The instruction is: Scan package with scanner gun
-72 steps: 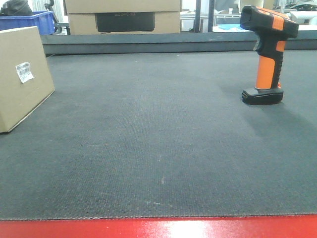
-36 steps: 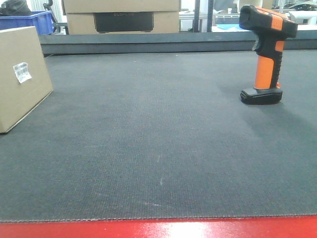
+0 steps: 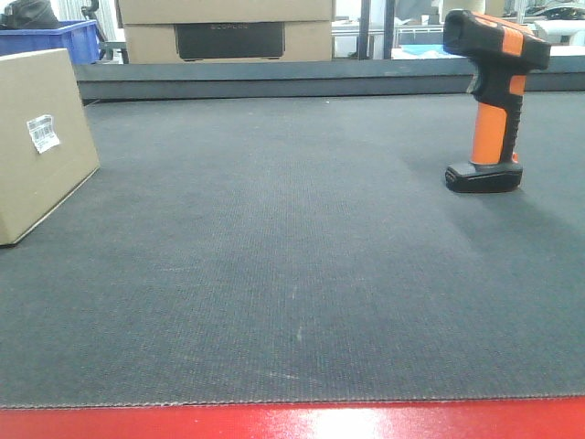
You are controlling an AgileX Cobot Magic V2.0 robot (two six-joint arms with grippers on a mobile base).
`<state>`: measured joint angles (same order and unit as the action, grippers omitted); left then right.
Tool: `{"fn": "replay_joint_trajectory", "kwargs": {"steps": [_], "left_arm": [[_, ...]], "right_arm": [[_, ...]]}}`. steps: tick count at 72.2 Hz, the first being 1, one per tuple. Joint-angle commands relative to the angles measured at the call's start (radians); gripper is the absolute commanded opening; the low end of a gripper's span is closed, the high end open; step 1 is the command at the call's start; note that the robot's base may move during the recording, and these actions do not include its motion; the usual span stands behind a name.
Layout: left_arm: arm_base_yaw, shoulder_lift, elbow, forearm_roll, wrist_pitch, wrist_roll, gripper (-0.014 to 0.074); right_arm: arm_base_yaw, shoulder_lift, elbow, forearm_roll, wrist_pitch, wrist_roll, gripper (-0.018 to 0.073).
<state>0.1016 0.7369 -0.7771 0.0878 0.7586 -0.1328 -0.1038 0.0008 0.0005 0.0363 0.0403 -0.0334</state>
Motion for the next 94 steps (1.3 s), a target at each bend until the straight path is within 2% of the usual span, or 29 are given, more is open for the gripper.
{"fn": "replay_joint_trajectory", "kwargs": {"steps": [1,7,18,23,29,42,61,69,84,91,94], "left_arm": [[0.004,0.063,-0.024,-0.019,-0.013,0.001,-0.0111],[-0.004,0.127,-0.051,-0.05,-0.054,0.001,-0.0111],[-0.079,0.292,-0.176,-0.033,0.035,-0.002,-0.0111],[-0.106,0.383,-0.26,-0.025,0.05,-0.029,-0.0111],[-0.108,0.465,-0.338,-0.025,0.055,-0.036,-0.0111],[-0.108,0.647,-0.542,-0.025,0.147,-0.036,-0.0111],[-0.108,0.771,-0.744,-0.025,0.22,-0.036,-0.0099],[-0.108,0.804,-0.764,-0.025,0.222,-0.036,0.0034],[-0.108,0.854,-0.764,-0.023,0.201,-0.036,0.0456],[-0.108,0.888,-0.764,-0.023,0.196,-0.036,0.0587],[-0.108,0.899,-0.764,-0.023,0.196,-0.036,0.0606]], "right_arm": [[-0.002,-0.001,0.0,-0.005,-0.019,0.0,-0.0167],[-0.002,-0.001,0.0,-0.005,-0.019,0.0,-0.0167],[-0.002,-0.001,0.0,-0.005,-0.019,0.0,-0.0167],[-0.002,-0.001,0.0,-0.005,-0.019,0.0,-0.0167],[-0.002,-0.001,0.0,-0.005,-0.019,0.0,-0.0167],[-0.002,-0.001,0.0,-0.005,-0.019,0.0,-0.0167],[-0.002,-0.001,0.0,-0.005,-0.019,0.0,-0.0167],[-0.002,-0.001,0.0,-0.005,-0.019,0.0,-0.0167],[-0.002,-0.001,0.0,-0.005,-0.019,0.0,-0.0167],[-0.002,-0.001,0.0,-0.005,-0.019,0.0,-0.0167],[-0.002,-0.001,0.0,-0.005,-0.019,0.0,-0.0167]]}}
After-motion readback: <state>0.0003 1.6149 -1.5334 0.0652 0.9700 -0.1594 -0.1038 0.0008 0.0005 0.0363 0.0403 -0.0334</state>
